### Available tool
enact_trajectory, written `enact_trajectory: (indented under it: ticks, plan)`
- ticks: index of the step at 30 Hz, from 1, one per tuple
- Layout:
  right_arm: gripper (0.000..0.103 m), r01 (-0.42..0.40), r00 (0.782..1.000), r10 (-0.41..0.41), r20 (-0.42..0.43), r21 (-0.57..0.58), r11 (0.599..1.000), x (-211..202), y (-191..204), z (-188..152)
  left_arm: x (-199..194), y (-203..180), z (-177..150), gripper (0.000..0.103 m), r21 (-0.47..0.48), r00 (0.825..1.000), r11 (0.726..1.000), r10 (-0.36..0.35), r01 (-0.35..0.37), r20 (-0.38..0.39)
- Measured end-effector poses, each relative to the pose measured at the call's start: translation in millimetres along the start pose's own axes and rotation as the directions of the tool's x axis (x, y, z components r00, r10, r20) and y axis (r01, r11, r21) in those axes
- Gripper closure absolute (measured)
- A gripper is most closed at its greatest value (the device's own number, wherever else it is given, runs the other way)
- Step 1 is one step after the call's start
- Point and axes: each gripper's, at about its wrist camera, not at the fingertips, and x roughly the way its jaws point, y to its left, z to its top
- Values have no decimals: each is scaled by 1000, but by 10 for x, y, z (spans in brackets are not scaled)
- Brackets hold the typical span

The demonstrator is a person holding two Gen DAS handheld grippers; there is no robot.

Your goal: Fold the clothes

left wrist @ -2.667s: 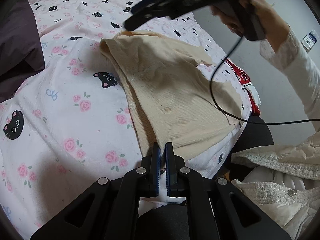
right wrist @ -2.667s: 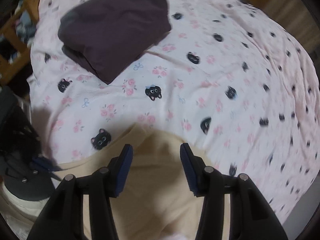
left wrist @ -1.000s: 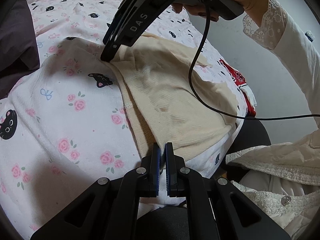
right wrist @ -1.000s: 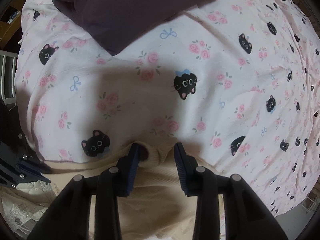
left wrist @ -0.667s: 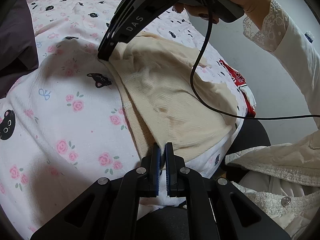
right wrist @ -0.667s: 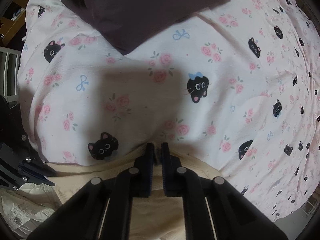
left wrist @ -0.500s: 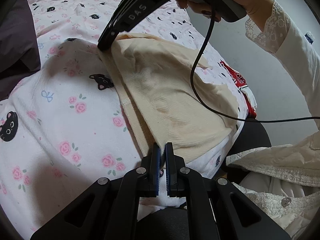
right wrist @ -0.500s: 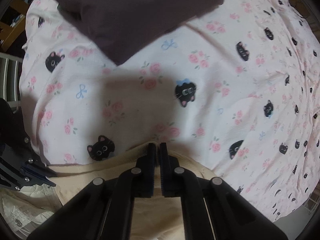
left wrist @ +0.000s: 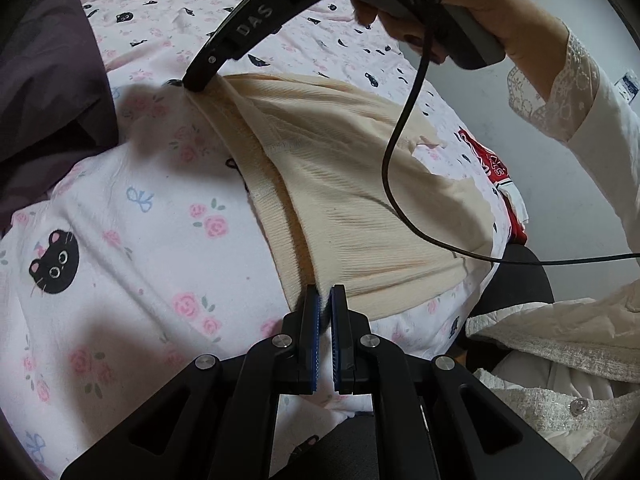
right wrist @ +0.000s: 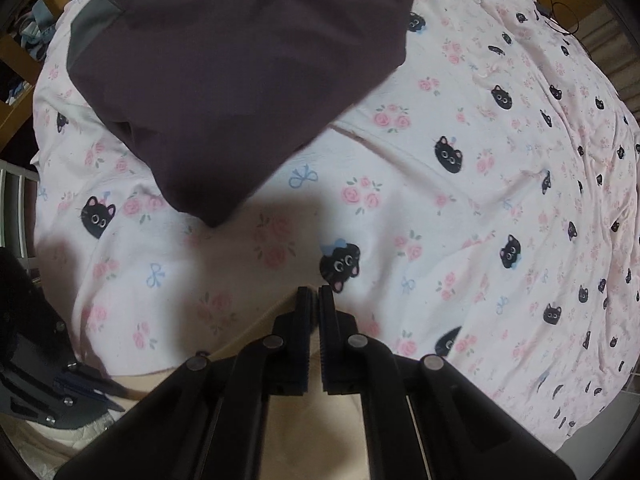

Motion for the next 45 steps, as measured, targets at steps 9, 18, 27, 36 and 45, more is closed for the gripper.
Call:
enact_trajectory:
  ticks: [9,18,27,36,45]
  plan:
    - [94,-54,996,51,73,41,998,-29,-88,-29,19,31,-35,99,-21,1000,1000,-16,16,2]
    - [61,-123,977,104,186,93,988,-370,-191,-153,8,137,-82,99,-69,999,996,-50,51,22]
    - [51,-189,942,102,320,253,949,-922,-704,-1235,-60,134,-106,96,-102,997,993,-60,63,38]
    - [51,-211,929,31,368,462,861,-1010,-992,-2744,-279,176,-178,80,-145,997,989,19,-9,68]
    - [51,-286,902,-50,428,681,675,-988,-1080,-4156,-284,-242,-45,75,-82,992,995,66,-57,108]
